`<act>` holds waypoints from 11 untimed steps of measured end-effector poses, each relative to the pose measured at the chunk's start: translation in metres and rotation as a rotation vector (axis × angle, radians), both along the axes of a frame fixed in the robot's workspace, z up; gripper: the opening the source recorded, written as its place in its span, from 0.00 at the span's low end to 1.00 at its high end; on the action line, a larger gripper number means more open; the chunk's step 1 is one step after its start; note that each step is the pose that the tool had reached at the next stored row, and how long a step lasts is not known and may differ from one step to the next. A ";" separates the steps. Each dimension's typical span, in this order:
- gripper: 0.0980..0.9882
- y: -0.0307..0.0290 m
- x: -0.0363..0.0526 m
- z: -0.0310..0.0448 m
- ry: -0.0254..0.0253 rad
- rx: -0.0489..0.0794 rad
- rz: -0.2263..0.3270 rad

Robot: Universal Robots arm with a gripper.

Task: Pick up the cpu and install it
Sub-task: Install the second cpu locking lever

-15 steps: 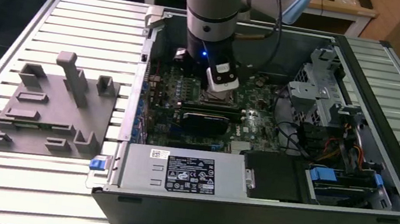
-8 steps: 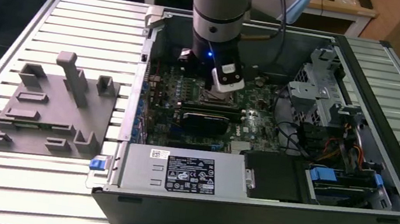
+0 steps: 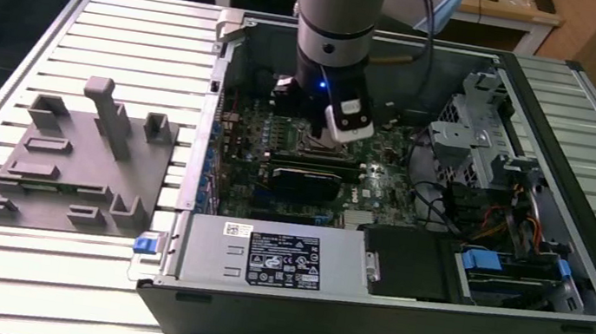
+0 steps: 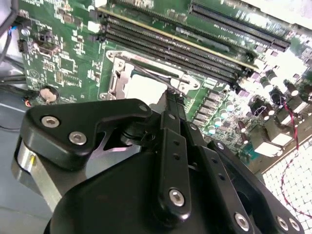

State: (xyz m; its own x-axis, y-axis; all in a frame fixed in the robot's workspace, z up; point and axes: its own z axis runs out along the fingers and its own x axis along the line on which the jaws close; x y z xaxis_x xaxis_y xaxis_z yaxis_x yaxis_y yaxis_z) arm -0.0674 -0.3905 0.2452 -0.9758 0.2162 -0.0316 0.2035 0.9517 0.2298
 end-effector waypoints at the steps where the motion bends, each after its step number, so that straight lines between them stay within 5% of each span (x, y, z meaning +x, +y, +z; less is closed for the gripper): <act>1: 0.01 -0.0016 0.0003 0.0000 0.0003 0.000 0.000; 6: 0.01 -0.0103 0.0014 -0.0013 0.0014 0.000 -0.001; 11: 0.01 -0.0109 -0.0026 -0.0104 0.0014 0.001 -0.001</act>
State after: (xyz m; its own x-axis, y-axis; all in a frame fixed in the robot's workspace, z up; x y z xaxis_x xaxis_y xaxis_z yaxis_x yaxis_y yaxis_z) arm -0.0700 -0.4013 0.2347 -0.9756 0.2177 -0.0300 0.2051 0.9512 0.2305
